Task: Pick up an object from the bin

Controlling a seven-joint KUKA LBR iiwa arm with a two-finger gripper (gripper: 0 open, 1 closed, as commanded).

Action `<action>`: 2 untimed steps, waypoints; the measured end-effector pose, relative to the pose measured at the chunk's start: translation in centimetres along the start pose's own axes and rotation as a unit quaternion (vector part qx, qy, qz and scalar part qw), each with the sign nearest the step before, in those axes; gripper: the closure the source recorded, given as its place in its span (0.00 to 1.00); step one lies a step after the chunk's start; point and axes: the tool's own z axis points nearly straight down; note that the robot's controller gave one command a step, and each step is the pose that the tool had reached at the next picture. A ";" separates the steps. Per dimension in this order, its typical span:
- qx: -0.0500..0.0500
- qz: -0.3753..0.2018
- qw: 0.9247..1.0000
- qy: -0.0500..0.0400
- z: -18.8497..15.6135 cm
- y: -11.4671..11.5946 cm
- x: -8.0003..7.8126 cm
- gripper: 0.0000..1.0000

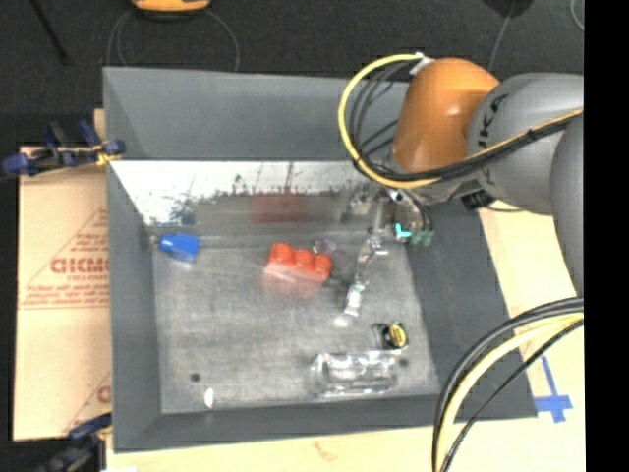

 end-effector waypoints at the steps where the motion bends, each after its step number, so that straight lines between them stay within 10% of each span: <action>1: -0.001 -0.037 0.999 -0.007 3.3 1.5 0.7 0.00; 2: 0.000 -0.118 0.993 -0.005 4.9 5.8 -0.2 0.00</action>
Offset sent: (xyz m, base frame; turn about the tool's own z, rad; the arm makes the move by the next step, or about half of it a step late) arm -0.0170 0.0239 -0.0630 -0.0956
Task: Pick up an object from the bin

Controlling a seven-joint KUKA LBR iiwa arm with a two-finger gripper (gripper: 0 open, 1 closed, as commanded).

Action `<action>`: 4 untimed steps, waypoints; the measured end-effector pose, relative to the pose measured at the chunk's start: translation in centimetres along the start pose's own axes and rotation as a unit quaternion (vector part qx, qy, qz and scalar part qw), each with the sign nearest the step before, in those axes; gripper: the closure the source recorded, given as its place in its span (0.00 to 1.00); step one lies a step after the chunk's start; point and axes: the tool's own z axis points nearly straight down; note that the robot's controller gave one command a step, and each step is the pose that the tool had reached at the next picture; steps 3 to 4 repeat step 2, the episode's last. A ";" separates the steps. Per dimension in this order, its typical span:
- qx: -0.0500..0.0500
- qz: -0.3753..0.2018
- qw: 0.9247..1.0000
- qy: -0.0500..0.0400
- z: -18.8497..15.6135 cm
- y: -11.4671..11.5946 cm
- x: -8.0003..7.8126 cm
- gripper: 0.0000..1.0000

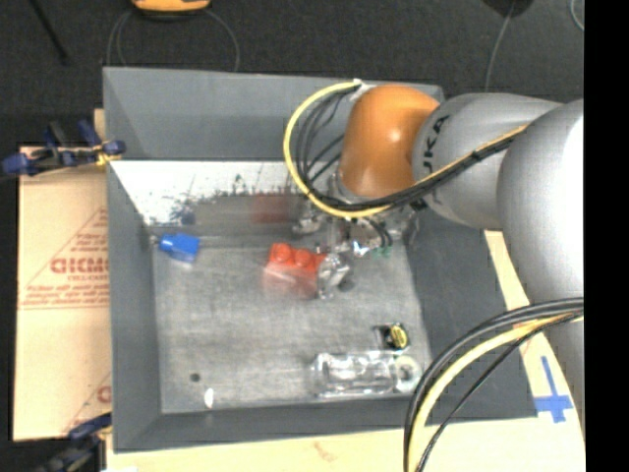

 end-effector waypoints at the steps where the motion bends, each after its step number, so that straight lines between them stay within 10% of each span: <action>1: 0.000 0.001 1.000 0.000 0.0 -0.1 0.0 1.00; 2: 0.002 -0.171 0.985 -0.002 -14.1 -4.5 1.8 1.00; 4: 0.002 -0.171 0.985 -0.002 -14.1 -4.5 1.8 1.00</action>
Offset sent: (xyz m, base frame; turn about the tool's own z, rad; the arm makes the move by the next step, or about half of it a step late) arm 0.0000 0.0000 0.0000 0.0000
